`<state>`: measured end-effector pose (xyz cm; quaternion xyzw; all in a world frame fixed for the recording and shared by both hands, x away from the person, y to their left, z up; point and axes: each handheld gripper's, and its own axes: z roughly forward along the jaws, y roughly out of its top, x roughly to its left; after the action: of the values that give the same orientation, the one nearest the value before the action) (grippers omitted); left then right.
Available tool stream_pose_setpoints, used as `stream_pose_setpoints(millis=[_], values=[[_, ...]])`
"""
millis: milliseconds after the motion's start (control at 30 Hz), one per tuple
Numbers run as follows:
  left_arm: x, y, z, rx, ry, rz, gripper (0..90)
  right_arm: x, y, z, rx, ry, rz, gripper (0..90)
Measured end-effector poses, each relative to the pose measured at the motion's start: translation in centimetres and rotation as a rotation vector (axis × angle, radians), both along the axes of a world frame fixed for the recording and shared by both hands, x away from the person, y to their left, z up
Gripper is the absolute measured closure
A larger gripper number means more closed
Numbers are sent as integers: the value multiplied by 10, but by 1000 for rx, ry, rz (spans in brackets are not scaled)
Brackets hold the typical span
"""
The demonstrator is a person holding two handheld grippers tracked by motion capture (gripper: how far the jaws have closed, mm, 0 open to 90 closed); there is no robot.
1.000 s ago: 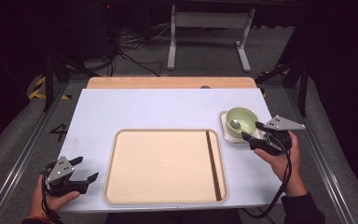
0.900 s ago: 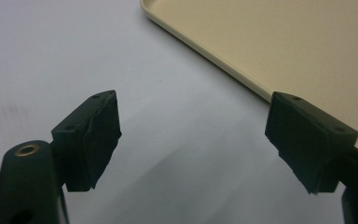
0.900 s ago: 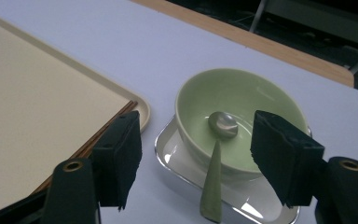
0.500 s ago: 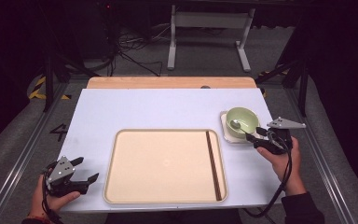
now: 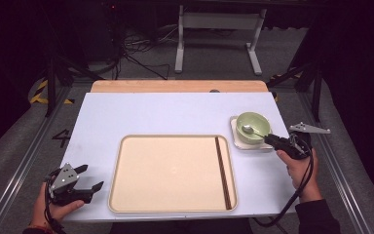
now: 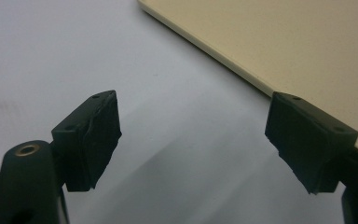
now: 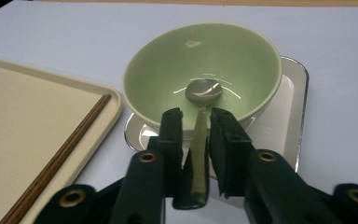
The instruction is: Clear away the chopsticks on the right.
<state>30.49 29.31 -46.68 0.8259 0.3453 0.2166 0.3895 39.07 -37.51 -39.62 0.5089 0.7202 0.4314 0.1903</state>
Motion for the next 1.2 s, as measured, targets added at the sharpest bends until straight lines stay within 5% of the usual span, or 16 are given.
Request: stream_pose_setpoints(millis=[400, 1200], values=[[0, 0, 0, 12, -1, -3, 190, 1, -8, -2, 44, -22, -22, 826], [2, 3, 1, -11, -1, 5, 191, -5, -3, 8, 42, -175, 6, 850]])
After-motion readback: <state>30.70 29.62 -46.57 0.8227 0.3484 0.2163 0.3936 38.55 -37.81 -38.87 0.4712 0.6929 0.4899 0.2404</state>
